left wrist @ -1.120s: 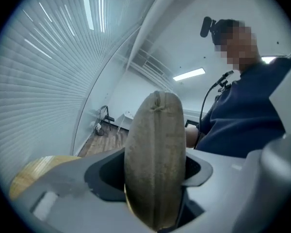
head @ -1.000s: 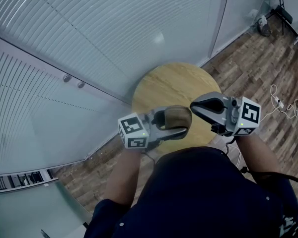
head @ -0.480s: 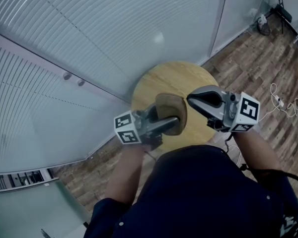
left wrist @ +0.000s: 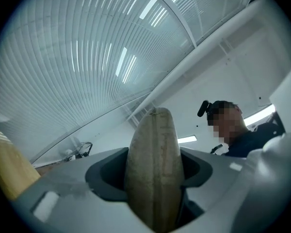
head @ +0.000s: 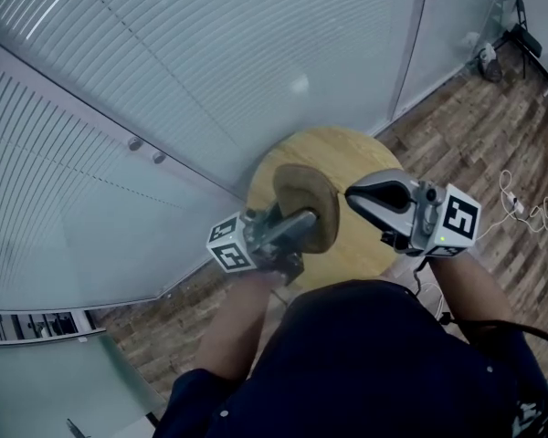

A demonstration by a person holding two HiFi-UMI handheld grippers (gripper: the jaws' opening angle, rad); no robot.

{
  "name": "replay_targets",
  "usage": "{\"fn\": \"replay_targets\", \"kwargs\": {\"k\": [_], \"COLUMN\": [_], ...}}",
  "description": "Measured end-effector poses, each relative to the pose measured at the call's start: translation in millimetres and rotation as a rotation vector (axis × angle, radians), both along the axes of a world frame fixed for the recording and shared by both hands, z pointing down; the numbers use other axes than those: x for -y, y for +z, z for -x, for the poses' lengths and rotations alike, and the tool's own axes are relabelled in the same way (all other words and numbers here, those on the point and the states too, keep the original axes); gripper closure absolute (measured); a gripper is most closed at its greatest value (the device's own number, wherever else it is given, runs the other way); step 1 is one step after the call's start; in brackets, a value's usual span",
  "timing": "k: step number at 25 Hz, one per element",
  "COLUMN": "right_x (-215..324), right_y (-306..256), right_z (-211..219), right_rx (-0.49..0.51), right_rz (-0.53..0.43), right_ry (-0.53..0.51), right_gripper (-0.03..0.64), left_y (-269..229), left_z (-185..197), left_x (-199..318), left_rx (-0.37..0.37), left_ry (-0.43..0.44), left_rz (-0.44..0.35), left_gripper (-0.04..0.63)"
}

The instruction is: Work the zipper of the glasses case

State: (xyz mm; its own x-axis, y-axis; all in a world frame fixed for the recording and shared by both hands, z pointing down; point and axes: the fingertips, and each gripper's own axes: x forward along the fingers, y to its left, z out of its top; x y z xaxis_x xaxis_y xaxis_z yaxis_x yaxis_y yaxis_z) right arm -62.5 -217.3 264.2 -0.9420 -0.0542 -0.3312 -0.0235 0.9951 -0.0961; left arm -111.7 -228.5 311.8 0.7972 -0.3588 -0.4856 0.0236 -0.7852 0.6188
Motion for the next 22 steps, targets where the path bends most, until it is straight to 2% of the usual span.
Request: {"fn": "replay_targets", "kwargs": {"k": [3, 7, 11, 15, 18, 20, 22], "right_x": [-3.1, -17.8, -33.8, -45.5, -48.0, -54.1, -58.4], "right_y": [0.1, 5.3, 11.0, 17.3, 18.6, 23.2, 36.2], "right_z": [2.5, 5.4, 16.5, 25.4, 31.9, 40.9, 47.6], "right_rx": [-0.008, -0.045, -0.071, -0.101, -0.13, -0.161, -0.218], "right_rz": [-0.021, -0.093, -0.148, -0.197, -0.269, -0.31, -0.331], "right_ry": [0.004, -0.008, -0.006, 0.014, 0.024, 0.03, 0.033], "right_gripper": [0.611, 0.611, 0.611, 0.611, 0.611, 0.611, 0.611], "left_y": [-11.0, -34.4, -57.4, -61.7, -58.6, -58.9, -57.9], "left_z": [6.2, 21.9, 38.8, 42.0, 42.2, 40.1, 33.2], "left_x": [6.5, 16.6, 29.9, 35.6, 44.0, 46.1, 46.0], "left_rx": [-0.038, -0.185, -0.272, -0.303, -0.354, -0.38, -0.376], "left_ry": [-0.026, -0.091, -0.156, -0.169, -0.182, -0.187, -0.184], "left_rz": [0.013, 0.03, 0.047, 0.069, 0.112, 0.135, 0.151], "left_gripper": [0.304, 0.302, 0.302, 0.301, 0.301, 0.301, 0.302]}}
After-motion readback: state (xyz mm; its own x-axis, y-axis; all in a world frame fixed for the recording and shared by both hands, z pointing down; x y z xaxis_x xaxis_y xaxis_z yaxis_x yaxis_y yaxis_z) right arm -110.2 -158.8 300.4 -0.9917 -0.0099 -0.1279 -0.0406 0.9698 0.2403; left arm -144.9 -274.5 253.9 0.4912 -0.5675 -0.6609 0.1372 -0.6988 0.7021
